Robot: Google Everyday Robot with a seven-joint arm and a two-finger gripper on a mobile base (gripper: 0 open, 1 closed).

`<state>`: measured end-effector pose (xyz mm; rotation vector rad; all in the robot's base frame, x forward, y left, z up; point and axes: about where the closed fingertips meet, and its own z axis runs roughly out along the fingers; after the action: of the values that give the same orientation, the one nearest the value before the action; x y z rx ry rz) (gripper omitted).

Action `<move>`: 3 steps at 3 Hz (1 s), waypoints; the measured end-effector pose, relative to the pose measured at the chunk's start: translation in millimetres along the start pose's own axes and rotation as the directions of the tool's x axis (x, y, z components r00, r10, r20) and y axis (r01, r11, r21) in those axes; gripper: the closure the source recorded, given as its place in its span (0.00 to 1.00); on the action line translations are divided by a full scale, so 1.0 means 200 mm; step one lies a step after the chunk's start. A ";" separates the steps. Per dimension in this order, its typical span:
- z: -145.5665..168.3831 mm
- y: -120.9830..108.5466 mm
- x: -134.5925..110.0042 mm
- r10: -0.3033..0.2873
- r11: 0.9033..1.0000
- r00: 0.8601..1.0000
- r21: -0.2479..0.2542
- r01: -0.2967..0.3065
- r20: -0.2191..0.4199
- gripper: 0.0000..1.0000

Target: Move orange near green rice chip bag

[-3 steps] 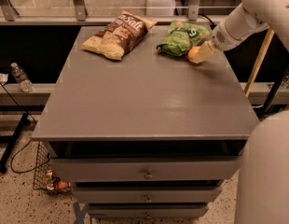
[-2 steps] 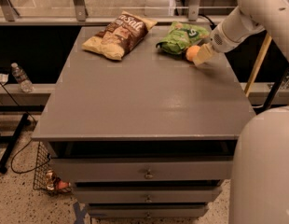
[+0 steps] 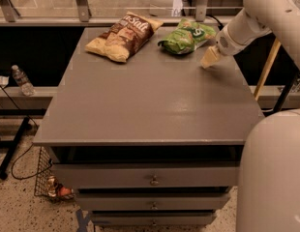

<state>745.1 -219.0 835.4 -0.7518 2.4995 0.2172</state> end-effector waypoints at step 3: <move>-0.08 0.05 0.00 -0.024 0.999 0.998 -0.024 0.025 0.058 0.00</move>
Offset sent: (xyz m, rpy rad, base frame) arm 0.0004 0.0016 -0.0030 0.0003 0.0044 0.0022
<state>732.6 -214.6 849.6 -0.7753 2.4358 0.2584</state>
